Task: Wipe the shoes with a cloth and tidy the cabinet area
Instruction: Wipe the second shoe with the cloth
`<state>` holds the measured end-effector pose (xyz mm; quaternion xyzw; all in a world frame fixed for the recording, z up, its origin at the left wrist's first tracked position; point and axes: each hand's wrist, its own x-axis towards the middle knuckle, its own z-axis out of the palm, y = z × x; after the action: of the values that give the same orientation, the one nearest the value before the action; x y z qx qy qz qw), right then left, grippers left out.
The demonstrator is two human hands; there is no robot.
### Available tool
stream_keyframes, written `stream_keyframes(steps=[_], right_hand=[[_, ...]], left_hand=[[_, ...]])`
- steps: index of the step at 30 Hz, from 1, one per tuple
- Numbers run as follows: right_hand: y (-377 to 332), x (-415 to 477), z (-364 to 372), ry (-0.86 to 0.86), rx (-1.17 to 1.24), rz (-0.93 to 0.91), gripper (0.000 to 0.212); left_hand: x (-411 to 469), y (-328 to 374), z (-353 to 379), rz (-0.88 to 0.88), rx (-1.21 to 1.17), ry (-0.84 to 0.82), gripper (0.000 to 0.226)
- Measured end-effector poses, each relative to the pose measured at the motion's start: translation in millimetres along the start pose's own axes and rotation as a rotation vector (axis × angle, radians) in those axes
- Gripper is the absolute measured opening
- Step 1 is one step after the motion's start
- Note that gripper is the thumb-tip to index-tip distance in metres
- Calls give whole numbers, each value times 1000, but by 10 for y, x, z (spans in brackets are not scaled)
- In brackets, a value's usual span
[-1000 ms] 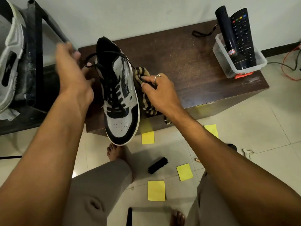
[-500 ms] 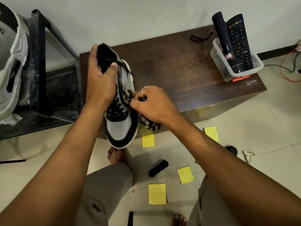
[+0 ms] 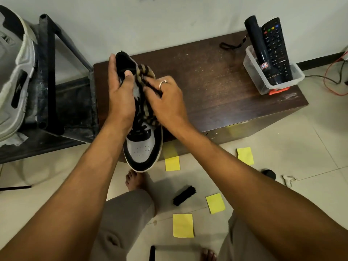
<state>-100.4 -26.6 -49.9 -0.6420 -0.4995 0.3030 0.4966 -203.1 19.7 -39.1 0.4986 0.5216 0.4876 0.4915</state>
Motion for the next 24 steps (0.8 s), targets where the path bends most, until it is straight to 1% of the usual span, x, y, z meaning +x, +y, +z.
stream_keyframes(steps=[3, 7, 9, 12, 14, 16, 21, 23, 24], right_hand=[[-72, 159, 25, -39, 26, 39, 29], [-30, -103, -80, -155, 15, 59, 29], [-7, -197, -129, -185, 15, 57, 29], [-66, -83, -55, -81, 26, 51, 28], [-129, 77, 29, -22, 41, 83, 28], [-174, 153, 67, -44, 25, 91, 28], [-84, -108, -138, -197, -20, -14, 30], [-53, -77, -156, -199, -57, -55, 28], [-52, -24, -141, -173, -68, -78, 26]], left_hand=[[23, -38, -38, -8, -63, 5, 56], [9, -27, -35, -6, -84, 21, 54], [-13, -13, -11, -3, -87, 23, 53], [-11, -20, -8, -29, -135, -19, 53], [2, -31, -21, -48, -159, -36, 54], [12, -24, -41, -62, -174, -24, 54], [-3, -26, -49, -52, -153, -8, 52], [-3, -26, -39, -56, -141, -11, 52], [1, -31, -34, -61, -152, -12, 52]])
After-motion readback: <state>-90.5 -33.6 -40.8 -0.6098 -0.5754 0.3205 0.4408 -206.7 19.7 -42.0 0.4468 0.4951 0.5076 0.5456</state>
